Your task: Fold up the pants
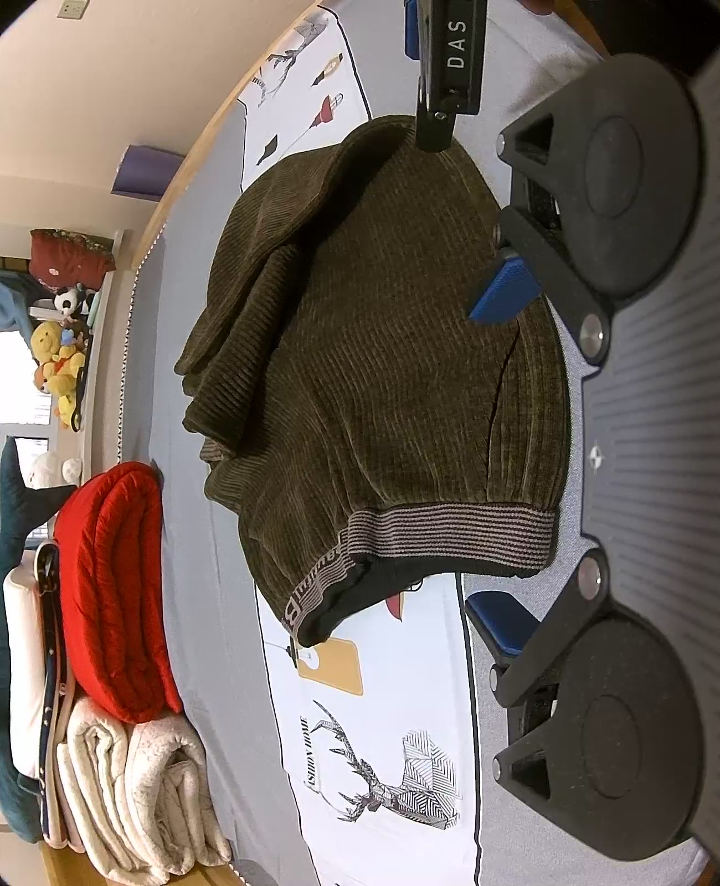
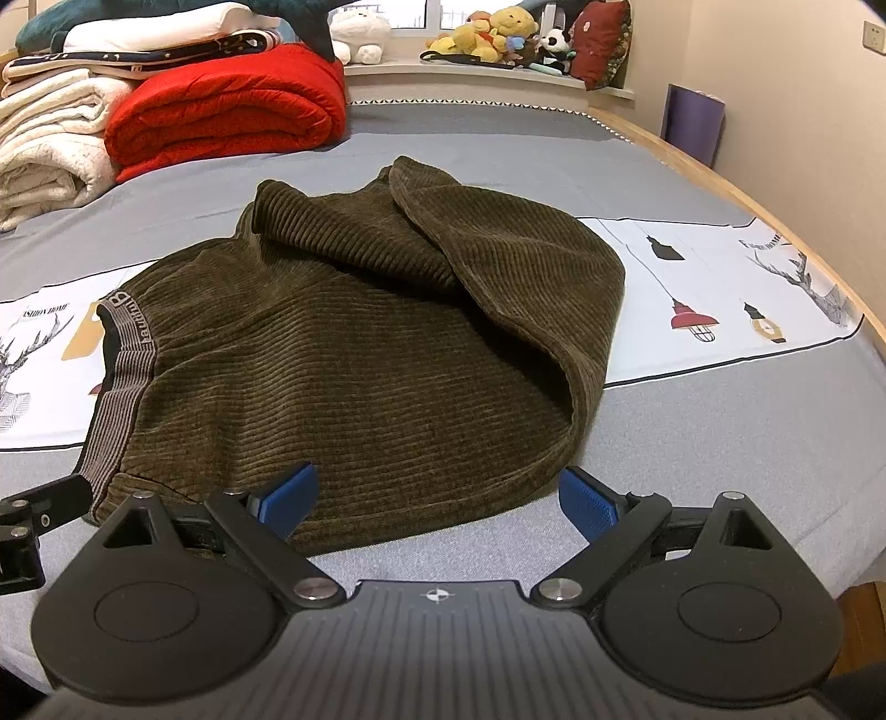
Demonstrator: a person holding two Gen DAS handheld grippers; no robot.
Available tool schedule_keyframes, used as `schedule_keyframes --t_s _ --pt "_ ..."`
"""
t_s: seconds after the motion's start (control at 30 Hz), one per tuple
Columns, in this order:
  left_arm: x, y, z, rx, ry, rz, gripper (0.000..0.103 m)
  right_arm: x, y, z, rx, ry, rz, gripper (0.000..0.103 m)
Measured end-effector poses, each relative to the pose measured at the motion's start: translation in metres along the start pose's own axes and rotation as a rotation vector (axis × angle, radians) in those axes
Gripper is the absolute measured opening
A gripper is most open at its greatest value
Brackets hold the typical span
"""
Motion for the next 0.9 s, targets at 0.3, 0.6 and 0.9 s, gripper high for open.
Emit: schedule_keyframes --t_s 0.3,0.6,0.9 --pt "0.0 -0.0002 -0.0007 -0.003 0.002 0.002 0.103 0.0015 -0.0005 0.0007 0.005 -0.002 -0.002 0.094" --pt "0.0012 -0.0004 -0.0016 -0.008 0.003 0.003 0.103 0.0023 -0.0019 0.0036 0.007 -0.005 -0.005 0.094" --pt "0.0014 0.0008 -0.0033 -0.025 -0.005 0.008 0.103 0.0033 -0.0026 0.0039 0.011 -0.004 -0.01 0.092"
Point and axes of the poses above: each gripper's, at about its wrist camera, not at the fingertips, and y roughly the way its jaws point, z to its left, x to its top, the point moved 6 cm from there along y, roughly the way its jaws point, and after that the axes turned 11 degrees about -x, right-handed, at the moved point
